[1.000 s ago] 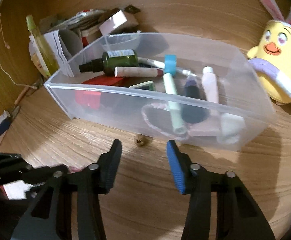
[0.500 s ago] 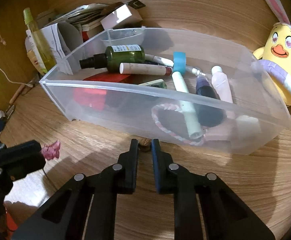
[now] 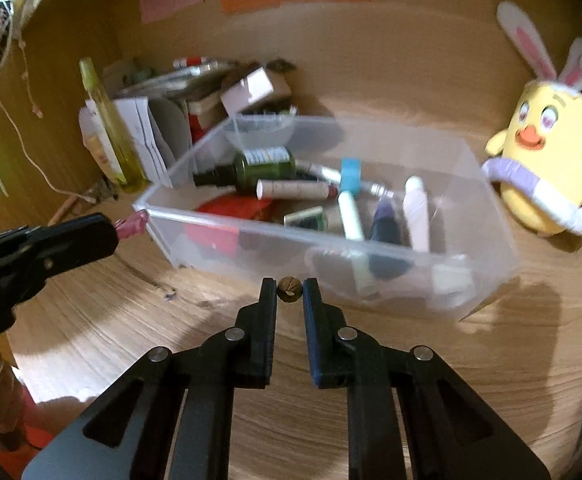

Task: Organize objects
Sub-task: 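Carry charm and bead into the clear box and open both tools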

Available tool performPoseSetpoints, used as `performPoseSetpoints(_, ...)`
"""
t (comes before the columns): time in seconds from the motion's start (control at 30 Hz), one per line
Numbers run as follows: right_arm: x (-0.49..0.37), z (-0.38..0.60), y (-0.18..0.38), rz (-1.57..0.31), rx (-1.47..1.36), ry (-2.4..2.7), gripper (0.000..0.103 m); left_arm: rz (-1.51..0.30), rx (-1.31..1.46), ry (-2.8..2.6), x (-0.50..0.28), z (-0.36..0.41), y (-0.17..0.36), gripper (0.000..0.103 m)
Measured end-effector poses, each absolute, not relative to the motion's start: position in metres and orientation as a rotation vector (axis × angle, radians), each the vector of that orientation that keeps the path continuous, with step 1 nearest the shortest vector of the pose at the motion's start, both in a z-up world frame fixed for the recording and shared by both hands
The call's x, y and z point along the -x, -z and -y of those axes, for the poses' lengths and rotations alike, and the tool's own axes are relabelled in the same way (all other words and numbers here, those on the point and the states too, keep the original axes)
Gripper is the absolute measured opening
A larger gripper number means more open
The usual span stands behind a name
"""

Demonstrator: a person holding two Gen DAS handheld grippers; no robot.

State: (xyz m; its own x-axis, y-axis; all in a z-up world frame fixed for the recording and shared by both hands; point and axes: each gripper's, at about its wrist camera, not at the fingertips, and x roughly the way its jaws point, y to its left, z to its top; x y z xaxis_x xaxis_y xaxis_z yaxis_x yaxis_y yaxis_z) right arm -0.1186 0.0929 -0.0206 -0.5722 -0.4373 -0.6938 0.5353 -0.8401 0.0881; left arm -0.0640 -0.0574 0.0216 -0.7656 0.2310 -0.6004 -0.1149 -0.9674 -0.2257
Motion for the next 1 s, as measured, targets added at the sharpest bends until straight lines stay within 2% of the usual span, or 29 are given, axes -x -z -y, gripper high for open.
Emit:
performPoseSetpoints(0.57,0.120,-0.130,-0.040,-0.058,-0.790,2.468,0.012,0.293,0.871,-2.814,0.090,0.049,-0.063,0.012)
performPoseSetpoints(1.0,0.159,-0.140,-0.041,-0.007,-0.799,2.493,0.012,0.319,0.913,-2.841,0.135,0.048,-0.059,0.012)
